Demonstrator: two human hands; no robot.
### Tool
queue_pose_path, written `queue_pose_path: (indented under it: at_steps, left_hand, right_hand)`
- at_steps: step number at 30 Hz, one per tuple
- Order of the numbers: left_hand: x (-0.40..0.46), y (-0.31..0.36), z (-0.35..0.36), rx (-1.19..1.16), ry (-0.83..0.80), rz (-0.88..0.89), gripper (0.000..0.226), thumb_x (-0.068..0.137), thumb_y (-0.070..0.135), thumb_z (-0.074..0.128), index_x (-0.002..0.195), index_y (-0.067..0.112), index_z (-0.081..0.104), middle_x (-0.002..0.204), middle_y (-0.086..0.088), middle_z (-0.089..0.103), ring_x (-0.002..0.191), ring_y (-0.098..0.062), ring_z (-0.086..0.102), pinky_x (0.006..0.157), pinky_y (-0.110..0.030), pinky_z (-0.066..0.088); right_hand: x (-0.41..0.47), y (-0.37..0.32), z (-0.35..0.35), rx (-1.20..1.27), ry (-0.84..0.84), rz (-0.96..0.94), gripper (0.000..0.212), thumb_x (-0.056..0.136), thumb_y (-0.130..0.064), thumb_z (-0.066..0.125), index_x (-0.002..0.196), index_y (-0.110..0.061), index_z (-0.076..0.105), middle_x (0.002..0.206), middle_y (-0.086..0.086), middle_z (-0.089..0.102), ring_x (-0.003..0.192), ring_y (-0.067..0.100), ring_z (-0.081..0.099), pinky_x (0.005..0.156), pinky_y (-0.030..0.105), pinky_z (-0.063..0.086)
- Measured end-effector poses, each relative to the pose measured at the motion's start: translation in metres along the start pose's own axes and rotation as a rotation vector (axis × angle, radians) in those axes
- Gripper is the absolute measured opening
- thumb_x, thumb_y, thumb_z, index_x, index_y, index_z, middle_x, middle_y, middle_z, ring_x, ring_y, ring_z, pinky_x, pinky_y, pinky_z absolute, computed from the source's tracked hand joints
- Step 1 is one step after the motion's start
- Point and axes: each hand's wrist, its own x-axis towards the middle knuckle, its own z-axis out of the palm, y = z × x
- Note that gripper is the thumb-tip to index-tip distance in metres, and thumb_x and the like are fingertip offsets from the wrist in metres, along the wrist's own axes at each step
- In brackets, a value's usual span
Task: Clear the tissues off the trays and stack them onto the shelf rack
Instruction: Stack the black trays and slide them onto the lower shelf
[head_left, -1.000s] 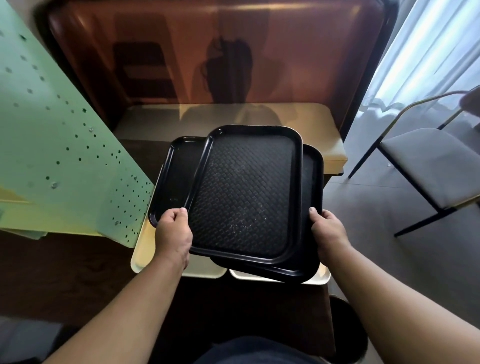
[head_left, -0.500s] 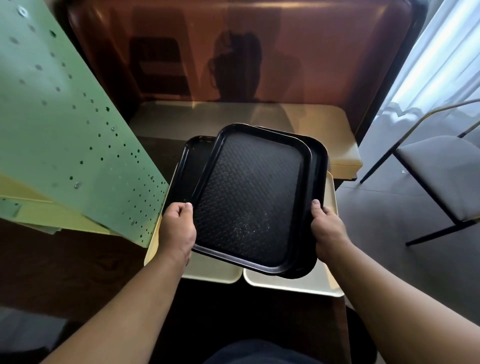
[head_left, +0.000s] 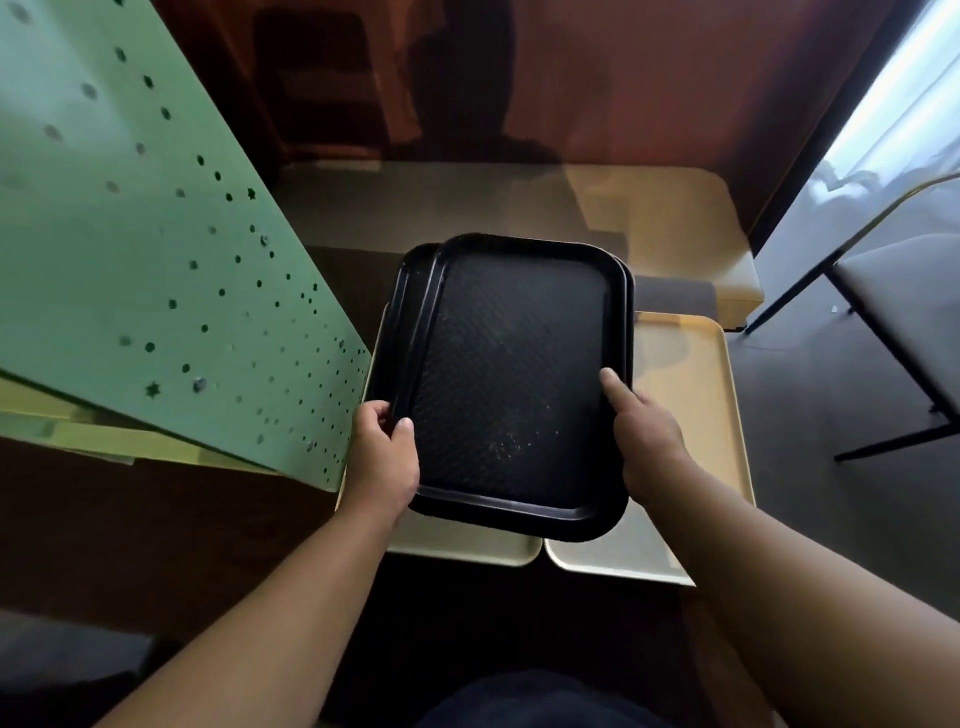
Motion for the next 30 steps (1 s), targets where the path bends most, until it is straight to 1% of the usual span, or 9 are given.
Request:
queue_pose_path:
  at_steps: [2,4,6,10,13,16,21,26,30]
  left_hand:
    - [0.007,-0.004,-0.006,0.006,-0.009,0.020,0.035,0.104,0.020,0.048,0.138,0.023,0.043,0.111,-0.002,0.063,0.078,-0.016,0.060,0.064,-0.029,0.050]
    - [0.016,-0.008,-0.009,0.011,-0.006,0.013,0.044,0.103,0.019,0.048,0.146,0.022,0.041,0.133,-0.004,0.060,0.107,-0.021,0.063,0.089,-0.037,0.055]
    - [0.025,-0.009,-0.011,0.045,0.014,-0.010,0.051,0.103,0.021,0.048,0.152,0.023,0.036,0.149,-0.004,0.052,0.127,-0.026,0.056,0.105,-0.046,0.050]
    - [0.042,-0.004,-0.008,0.178,0.003,-0.043,0.066,0.098,0.020,0.050,0.158,0.023,0.022,0.157,-0.009,0.042,0.132,-0.033,0.053,0.106,-0.053,0.048]
    - [0.055,-0.002,-0.002,0.237,0.025,-0.074,0.075,0.096,0.016,0.054,0.160,0.016,0.016,0.164,-0.009,0.028,0.143,-0.031,0.041,0.115,-0.048,0.040]
    - [0.064,-0.002,0.006,0.257,0.074,-0.073,0.079,0.094,0.014,0.057,0.160,0.011,0.015,0.164,-0.012,0.025,0.148,-0.030,0.034,0.119,-0.046,0.035]
    - [0.066,-0.004,0.013,0.387,0.043,-0.069,0.085,0.093,0.017,0.058,0.161,0.007,0.008,0.166,-0.015,0.017,0.152,-0.032,0.022,0.122,-0.042,0.022]
    - [0.073,-0.003,0.020,0.533,-0.077,-0.117,0.081,0.094,0.026,0.054,0.162,0.012,0.012,0.163,-0.014,0.015,0.146,-0.035,0.025,0.117,-0.044,0.028]
    - [0.083,-0.003,0.020,0.532,-0.137,-0.105,0.081,0.094,0.025,0.053,0.162,0.012,0.012,0.165,-0.011,0.014,0.148,-0.034,0.025,0.119,-0.046,0.030]
  right_hand:
    - [0.005,-0.001,0.015,-0.047,0.013,-0.018,0.017,0.096,-0.026,0.070,0.109,-0.015,0.072,0.107,0.011,0.077,0.094,0.027,0.074,0.079,0.037,0.061]
    - [0.011,-0.003,0.028,-0.093,0.023,-0.015,0.013,0.096,-0.021,0.068,0.107,-0.017,0.072,0.108,0.011,0.077,0.097,0.029,0.074,0.087,0.043,0.061]
    - [0.019,-0.005,0.042,-0.138,0.024,-0.016,0.008,0.098,-0.019,0.065,0.102,-0.019,0.071,0.107,0.010,0.076,0.098,0.029,0.072,0.089,0.042,0.060]
    - [0.034,-0.010,0.067,-0.218,0.009,-0.038,0.015,0.100,-0.013,0.055,0.097,-0.017,0.069,0.106,0.012,0.073,0.100,0.031,0.070,0.082,0.039,0.059]
    - [0.049,-0.012,0.084,-0.274,0.010,-0.041,0.018,0.098,-0.009,0.054,0.095,-0.015,0.070,0.108,0.015,0.073,0.104,0.035,0.069,0.095,0.048,0.057]
    - [0.066,-0.014,0.094,-0.334,0.023,-0.083,0.020,0.095,-0.009,0.056,0.102,-0.015,0.073,0.100,0.009,0.073,0.102,0.034,0.070,0.094,0.045,0.059]
    - [0.076,-0.013,0.095,-0.468,0.013,-0.108,0.017,0.093,-0.019,0.055,0.095,-0.023,0.072,0.102,0.006,0.073,0.100,0.030,0.069,0.093,0.046,0.058]
    - [0.079,-0.001,0.094,-0.567,0.023,-0.097,0.034,0.078,-0.023,0.055,0.105,-0.038,0.069,0.108,0.000,0.072,0.097,0.029,0.070,0.092,0.047,0.059]
    - [0.078,0.001,0.096,-0.666,0.041,-0.052,0.057,0.080,-0.026,0.056,0.138,-0.028,0.052,0.124,0.007,0.061,0.109,0.035,0.063,0.099,0.051,0.055]
